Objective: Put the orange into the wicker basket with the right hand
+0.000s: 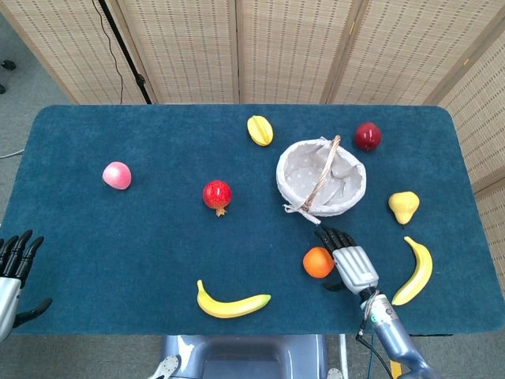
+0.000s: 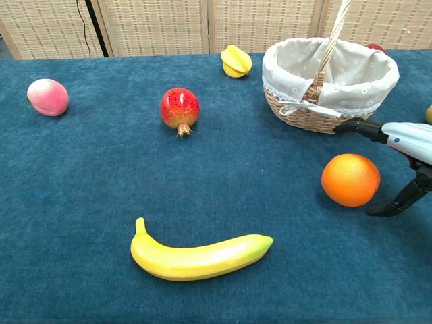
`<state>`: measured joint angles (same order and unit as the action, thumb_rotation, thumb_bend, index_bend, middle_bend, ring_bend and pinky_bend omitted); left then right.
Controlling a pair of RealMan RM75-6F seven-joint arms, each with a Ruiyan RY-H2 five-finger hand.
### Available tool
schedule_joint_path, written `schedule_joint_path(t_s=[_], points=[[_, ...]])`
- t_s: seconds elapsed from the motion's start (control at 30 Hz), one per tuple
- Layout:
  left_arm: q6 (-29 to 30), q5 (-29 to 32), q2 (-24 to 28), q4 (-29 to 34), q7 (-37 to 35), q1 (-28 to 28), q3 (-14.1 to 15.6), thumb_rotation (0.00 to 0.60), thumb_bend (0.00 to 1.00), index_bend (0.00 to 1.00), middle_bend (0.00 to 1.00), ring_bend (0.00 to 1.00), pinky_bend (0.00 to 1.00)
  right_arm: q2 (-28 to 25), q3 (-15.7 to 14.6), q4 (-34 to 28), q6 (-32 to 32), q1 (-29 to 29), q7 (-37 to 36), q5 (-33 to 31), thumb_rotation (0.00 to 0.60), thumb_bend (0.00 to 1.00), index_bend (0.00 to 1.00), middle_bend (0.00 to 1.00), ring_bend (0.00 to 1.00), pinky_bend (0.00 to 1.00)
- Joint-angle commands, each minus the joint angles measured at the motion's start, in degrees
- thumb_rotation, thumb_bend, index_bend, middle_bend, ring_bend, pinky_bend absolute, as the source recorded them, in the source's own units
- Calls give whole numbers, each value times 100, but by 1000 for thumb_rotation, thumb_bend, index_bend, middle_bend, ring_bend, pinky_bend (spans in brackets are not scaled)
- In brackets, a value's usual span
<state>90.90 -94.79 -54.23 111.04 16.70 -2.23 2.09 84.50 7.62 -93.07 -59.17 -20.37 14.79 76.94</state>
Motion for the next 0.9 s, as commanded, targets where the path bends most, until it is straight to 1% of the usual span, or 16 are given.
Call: schedule_joint_path(t_s=[0.03,0.1,0.17,0.2,0.27,0.37,0.43,0.57,0.77,0.9], points=[[2,12,1,-4,-13,1,-7,600,0,0,0,0,0,74,-4,104,-10,-29,-22,-52,600,0,14,0,49,154],[-2,26,2,-9,-14,5,-16,600,0,0,0,0,0,119,-34,171,-104,-11,-79,-18,600,0,65,8,96,209],[-42,58,-3,-15,-29,21,-19,600,0,0,0,0,0,235,-35,285,-382,53,-191,106,600,0,158,64,172,296],[-52,67,-5,-17,-26,26,-22,600,0,0,0,0,0,289,-39,350,-483,71,-234,162,600,0,234,130,237,363],[-65,78,-10,-15,-17,32,-24,600,0,0,0,0,0,392,-44,480,-659,96,-299,247,600,6,426,305,391,503],[-57,80,-7,-7,-35,31,-28,600,0,0,0,0,0,478,-51,610,-796,112,-305,272,600,59,610,475,528,605],[-31,76,3,-7,-53,23,-34,600,0,0,0,0,0,496,-53,651,-831,120,-314,240,600,77,655,517,557,621],[-6,77,25,-10,-117,16,-40,600,0,0,0,0,0,518,-60,721,-930,148,-403,226,600,94,705,556,583,623],[-45,90,45,-16,-189,32,-34,600,0,0,0,0,0,385,-61,625,-957,160,-338,145,600,105,715,570,610,639],[-66,125,51,-30,-227,44,-43,600,0,0,0,0,0,92,22,209,-1164,208,-138,131,600,105,714,570,611,639]])
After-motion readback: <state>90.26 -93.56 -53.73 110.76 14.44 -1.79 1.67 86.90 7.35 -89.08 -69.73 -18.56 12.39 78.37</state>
